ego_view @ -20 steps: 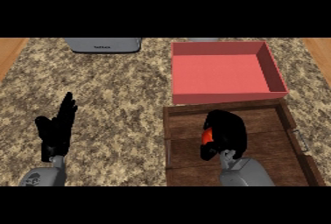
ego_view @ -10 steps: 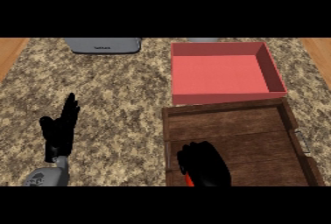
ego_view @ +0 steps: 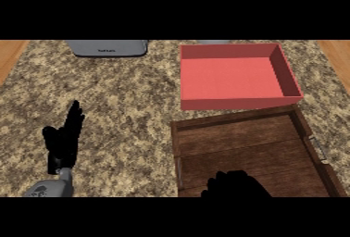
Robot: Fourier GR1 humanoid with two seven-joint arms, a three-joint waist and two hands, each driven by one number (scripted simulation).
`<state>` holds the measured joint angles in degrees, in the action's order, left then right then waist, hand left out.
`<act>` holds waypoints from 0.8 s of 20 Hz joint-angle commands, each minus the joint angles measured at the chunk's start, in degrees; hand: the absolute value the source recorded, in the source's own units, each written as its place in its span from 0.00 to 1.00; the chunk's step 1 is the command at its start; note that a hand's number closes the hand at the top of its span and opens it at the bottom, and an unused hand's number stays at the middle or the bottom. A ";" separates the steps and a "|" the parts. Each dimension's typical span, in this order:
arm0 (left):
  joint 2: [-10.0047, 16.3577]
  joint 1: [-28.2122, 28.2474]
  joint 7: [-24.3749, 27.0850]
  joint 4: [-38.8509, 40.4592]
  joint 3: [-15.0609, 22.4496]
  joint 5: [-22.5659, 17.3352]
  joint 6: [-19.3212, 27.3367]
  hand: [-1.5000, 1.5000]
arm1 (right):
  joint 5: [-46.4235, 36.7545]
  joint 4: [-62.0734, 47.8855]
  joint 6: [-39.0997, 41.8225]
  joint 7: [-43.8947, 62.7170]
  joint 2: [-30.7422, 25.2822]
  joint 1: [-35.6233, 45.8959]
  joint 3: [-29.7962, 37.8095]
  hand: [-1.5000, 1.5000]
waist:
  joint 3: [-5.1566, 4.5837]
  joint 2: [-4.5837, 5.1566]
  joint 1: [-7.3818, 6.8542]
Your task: Pick the tomato from the tray and place it in the cardboard box
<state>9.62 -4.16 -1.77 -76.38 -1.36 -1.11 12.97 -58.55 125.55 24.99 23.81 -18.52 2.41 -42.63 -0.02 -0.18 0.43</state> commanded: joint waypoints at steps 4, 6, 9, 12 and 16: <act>1.64 -3.09 0.01 2.97 -2.38 -0.98 -1.45 0.50 | 6.66 18.53 10.24 7.80 5.19 3.89 8.08 1.00 | -0.09 0.20 0.07; 0.05 -1.58 -1.17 0.78 -0.82 0.11 0.02 0.50 | 10.74 20.07 12.96 5.27 3.49 4.27 15.32 1.00 | -0.01 0.18 -0.07; -0.46 -1.65 -0.71 0.80 -0.13 0.82 0.16 0.50 | 11.09 18.16 18.58 8.86 9.20 10.73 19.61 1.00 | -0.03 0.12 -0.29; -0.85 -0.64 -1.72 -1.29 0.46 1.32 0.57 0.50 | 10.33 13.75 19.96 7.34 10.80 17.36 26.61 1.00 | 0.00 0.11 -0.60; 0.07 0.01 -0.32 -1.26 -1.01 0.12 -1.01 0.50 | 12.93 4.93 18.74 0.76 10.60 25.37 38.22 1.00 | 0.02 0.22 -0.81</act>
<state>9.77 -4.97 -2.44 -76.56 -2.16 -1.07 11.90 -52.02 131.78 42.70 27.58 -7.86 22.08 -14.57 -0.03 -0.01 -0.18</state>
